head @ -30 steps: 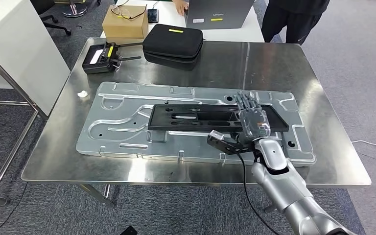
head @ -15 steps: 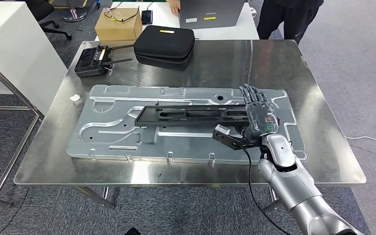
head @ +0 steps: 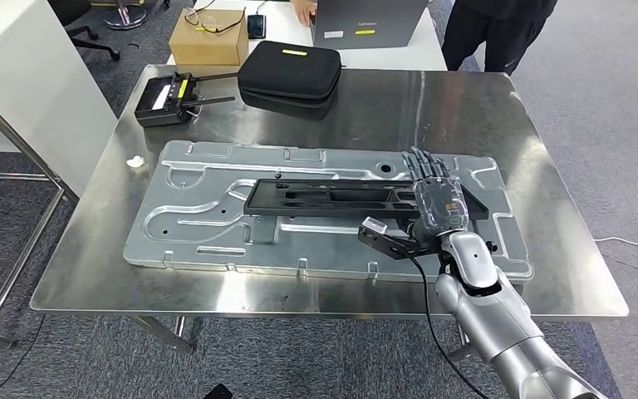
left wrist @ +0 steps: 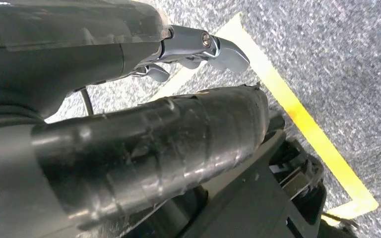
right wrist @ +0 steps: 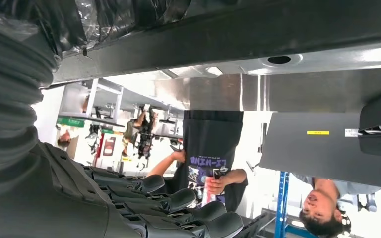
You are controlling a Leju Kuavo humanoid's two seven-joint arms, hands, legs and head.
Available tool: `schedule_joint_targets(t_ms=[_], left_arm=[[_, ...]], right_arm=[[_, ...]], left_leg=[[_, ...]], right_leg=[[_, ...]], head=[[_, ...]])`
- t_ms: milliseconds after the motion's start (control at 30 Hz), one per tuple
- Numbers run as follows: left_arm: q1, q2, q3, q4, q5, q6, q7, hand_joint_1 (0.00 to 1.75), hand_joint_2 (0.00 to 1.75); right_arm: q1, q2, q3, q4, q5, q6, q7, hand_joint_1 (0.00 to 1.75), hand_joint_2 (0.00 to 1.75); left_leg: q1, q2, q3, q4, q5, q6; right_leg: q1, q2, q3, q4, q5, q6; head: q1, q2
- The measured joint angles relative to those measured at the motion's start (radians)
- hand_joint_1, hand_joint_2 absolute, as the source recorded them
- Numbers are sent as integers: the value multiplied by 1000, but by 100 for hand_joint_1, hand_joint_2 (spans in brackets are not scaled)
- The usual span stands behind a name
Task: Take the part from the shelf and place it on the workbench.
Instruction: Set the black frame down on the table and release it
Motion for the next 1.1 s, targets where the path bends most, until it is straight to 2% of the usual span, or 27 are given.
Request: schedule_joint_targets(t_ms=[67, 100, 167, 233, 267, 300, 367, 400, 433, 467, 567, 600, 700, 733, 767, 800, 867, 900, 933, 967, 1000, 1067, 1100], left_arm=[[-1, -1, 2, 0, 4, -2, 14, 0, 0], [-2, -1, 3, 0, 4, 0, 22, 0, 0], [-2, -1, 6, 0, 6, 6, 36, 0, 0], [-2, -1, 7, 0, 6, 10, 43, 0, 0], [-2, -1, 7, 0, 5, 11, 44, 0, 0], [-2, -1, 7, 0, 5, 11, 44, 0, 0], [-2, -1, 7, 0, 5, 12, 44, 0, 0], [-2, -1, 7, 0, 5, 12, 44, 0, 0], [-2, -1, 7, 0, 5, 11, 44, 0, 0], [-2, -1, 7, 0, 5, 11, 44, 0, 0], [-4, 0, 7, 0, 4, 11, 41, 0, 0], [-5, 0, 7, 0, 4, 10, 39, 0, 0], [-5, 1, 7, 0, 4, 8, 37, 0, 0], [-5, 1, 7, 0, 4, 7, 37, 0, 0], [-5, 1, 7, 0, 4, 7, 37, 0, 0], [-6, 1, 7, 0, 4, 6, 37, 0, 0], [-6, 1, 8, 0, 5, 6, 37, 0, 0], [-4, 1, 8, 0, 5, 6, 37, 0, 0], [-3, 1, 9, 0, 5, 5, 36, 0, 0], [-3, 1, 9, 0, 4, 4, 36, 0, 0], [-3, 0, 9, 0, 4, 4, 35, 0, 0], [-4, 0, 9, 0, 4, 2, 33, 0, 0], [-4, -1, 9, 0, 4, 1, 31, 0, 0]], right_arm=[[-1, 0, 1, 1, 0, -1, -1, 0, 175], [-1, 1, 2, 3, 0, -1, -2, 0, 175], [2, 2, 4, 5, 0, -1, -2, 0, 175], [3, 4, 6, 7, 0, -1, -1, 0, 175], [3, 6, 7, 7, 0, -1, -1, 0, 175], [2, 8, 7, 7, 0, -1, 0, 0, 175], [3, 10, 8, 8, 0, -1, 0, 0, 175], [4, 11, 9, 8, 0, -1, 0, 0, 175], [5, 12, 9, 9, 0, -1, 0, 0, 175], [6, 13, 9, 11, 0, -1, 0, 0, 175], [6, 13, 10, 12, 0, -1, 0, 0, 175], [5, 13, 10, 12, 0, -1, 0, 0, 175], [5, 14, 10, 13, 0, -2, 0, 0, 175], [5, 14, 10, 13, 0, -2, 0, 0, 175], [5, 14, 9, 14, 0, -2, 0, 0, 175], [5, 14, 9, 14, 0, -2, 0, 0, 175], [7, 14, 9, 16, -1, -2, 0, 0, 175], [9, 14, 9, 17, -1, -2, 0, 0, 175], [12, 14, 10, 19, -1, -2, 0, 0, 175], [15, 14, 10, 20, -2, -2, 0, 0, 175], [15, 14, 10, 21, -2, -2, 0, 0, 175], [14, 14, 9, 21, -3, -2, 0, 0, 175], [13, 14, 9, 21, -3, -2, 0, 0, 175]], left_leg=[[-2, -2, -2, 5, -2, -8], [-4, -2, -3, 7, -1, -13], [-5, -3, -6, 6, 4, -22], [-5, -2, -11, 14, -8, -32], [-4, -2, -22, 39, -31, -36], [-4, -1, -40, 86, -66, -38], [-4, -1, -91, 222, -143, -41], [-4, -1, -108, 274, -166, -42], [-4, -1, -107, 291, -169, -42], [-4, -1, -86, 267, -155, -40], [-6, -1, 38, 65, -90, -27], [-8, -1, 61, 22, -81, -23], [-12, -1, 66, -2, -65, -9], [-10, 1, 65, -7, -56, -2], [-9, 2, 63, -12, -45, 5], [-6, 4, 59, -16, -35, 10], [-6, 5, 45, -15, -24, 14], [-6, 5, 39, -14, -20, 13], [-6, 5, 32, -12, -18, 13], [-6, 4, 28, -9, -16, 12], [-6, 4, 25, -6, -16, 11], [-7, 4, 22, -1, -17, 5], [-8, 4, 20, 1, -16, 0]], right_leg=[[2, 1, 60, -123, 49, -6], [5, 1, 74, -153, 57, -9], [10, 2, 73, -161, 58, -18], [6, 0, 71, -166, 66, -33], [3, -2, 69, -171, 71, -42], [2, -4, 66, -174, 76, -51], [7, -6, 52, -173, 85, -61], [9, -7, 44, -172, 89, -63], [11, -7, 37, -171, 94, -63], [12, -6, 30, -170, 98, -62], [17, -5, 17, -163, 111, -53], [18, -5, 15, -162, 115, -47], [17, -5, 13, -168, 131, -28], [16, -4, 11, -165, 127, -22], [14, -3, 3, -147, 109, -18], [13, -3, -12, -109, 78, -13], [9, -2, -59, 21, -5, -5], [7, -2, -78, 78, -31, -2], [6, -2, -82, 107, -41, 0], [5, -2, -65, 95, -30, 1], [4, -2, -28, 43, -6, -1], [7, -2, 57, -98, 35, -8], [10, -2, 83, -145, 44, -13]], head=[[0, 0], [0, 0], [-1, 0], [-1, 0], [-1, 0], [-1, 0], [-1, 0], [-1, 0], [-1, 0], [-1, 0], [-1, 0], [0, 0], [0, 0], [0, 0], [1, 0], [1, 0], [2, 0], [2, 0], [2, 0], [2, 0], [2, 0], [2, 0], [2, 0]])
